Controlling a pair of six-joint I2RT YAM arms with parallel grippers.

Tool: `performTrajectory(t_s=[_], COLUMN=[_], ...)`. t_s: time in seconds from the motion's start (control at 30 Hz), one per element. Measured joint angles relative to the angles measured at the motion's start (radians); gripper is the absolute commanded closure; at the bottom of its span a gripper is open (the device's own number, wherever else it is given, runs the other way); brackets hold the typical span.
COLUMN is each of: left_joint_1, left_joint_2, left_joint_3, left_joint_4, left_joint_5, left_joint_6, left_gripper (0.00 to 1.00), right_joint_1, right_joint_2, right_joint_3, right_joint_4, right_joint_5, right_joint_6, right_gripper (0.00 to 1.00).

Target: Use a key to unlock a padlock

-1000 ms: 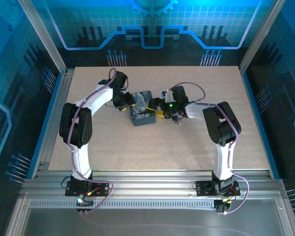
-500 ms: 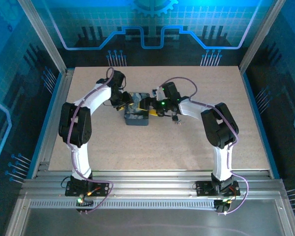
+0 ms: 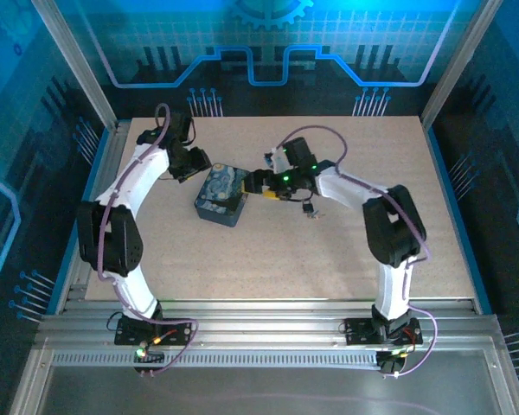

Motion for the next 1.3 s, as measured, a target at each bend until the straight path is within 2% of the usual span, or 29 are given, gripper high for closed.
performTrajectory(t_s=[0.13,0.23,0.37,0.4,0.47,0.53,0.6,0.77,0.83,0.87,0.9,0.93,0.97,1.1,1.23,1.3], left_joint_1=[0.0,0.0,0.0,0.0,-0.002,-0.017,-0.053,-0.158,-0.165,-0.166,-0.166,-0.166,-0.166,-0.166,-0.157,-0.129], left_joint_2=[-0.04,-0.064,-0.12,-0.139,-0.165,-0.174,-0.174,-0.167,-0.174,-0.179,-0.187,-0.198,-0.209,-0.262,-0.331,-0.356], left_joint_3=[-0.044,-0.07,-0.127,-0.145,-0.165,-0.167,-0.167,-0.171,-0.2,-0.219,-0.248,-0.282,-0.311,-0.433,-0.618,-0.721], left_joint_4=[0.004,0.008,0.041,0.057,0.075,0.092,0.105,0.115,0.164,0.188,0.219,0.25,0.276,0.402,0.649,0.764], left_joint_5=[-0.004,-0.004,-0.003,0.0,0.015,0.023,0.02,0.015,0.011,0.005,-0.005,-0.017,-0.027,-0.114,-0.234,-0.255], left_joint_6=[0.015,0.028,0.049,0.056,0.078,0.106,0.135,0.16,0.161,0.168,0.181,0.198,0.208,0.296,0.443,0.48], left_gripper=[0.48,0.48,0.48,0.48,0.49,0.49,0.5,0.53,0.49,0.44,0.31,0.15,0.02,0.01,0.01,0.01], right_joint_1=[-0.024,-0.026,-0.069,-0.101,-0.174,-0.243,-0.268,-0.264,-0.264,-0.264,-0.264,-0.264,-0.264,-0.264,-0.276,-0.293], right_joint_2=[-0.157,-0.289,-0.432,-0.444,-0.441,-0.422,-0.401,-0.338,-0.324,-0.321,-0.322,-0.327,-0.335,-0.422,-0.545,-0.588], right_joint_3=[0.003,-0.026,-0.114,-0.128,-0.15,-0.18,-0.206,-0.213,-0.213,-0.214,-0.221,-0.233,-0.251,-0.405,-0.576,-0.643], right_joint_4=[-0.126,-0.116,-0.058,-0.045,-0.027,-0.012,-0.01,-0.047,-0.074,-0.082,-0.085,-0.084,-0.079,-0.026,0.097,0.169], right_joint_5=[0.237,0.417,0.608,0.618,0.586,0.525,0.482,0.394,0.381,0.381,0.386,0.401,0.418,0.523,0.63,0.674], right_joint_6=[-0.195,-0.304,-0.311,-0.303,-0.284,-0.248,-0.22,-0.186,-0.185,-0.185,-0.185,-0.19,-0.198,-0.252,-0.343,-0.397], right_gripper=[0.0,0.0,0.0,0.01,0.08,0.22,0.33,0.38,0.35,0.28,0.18,0.02,0.0,0.0,0.0,0.0])
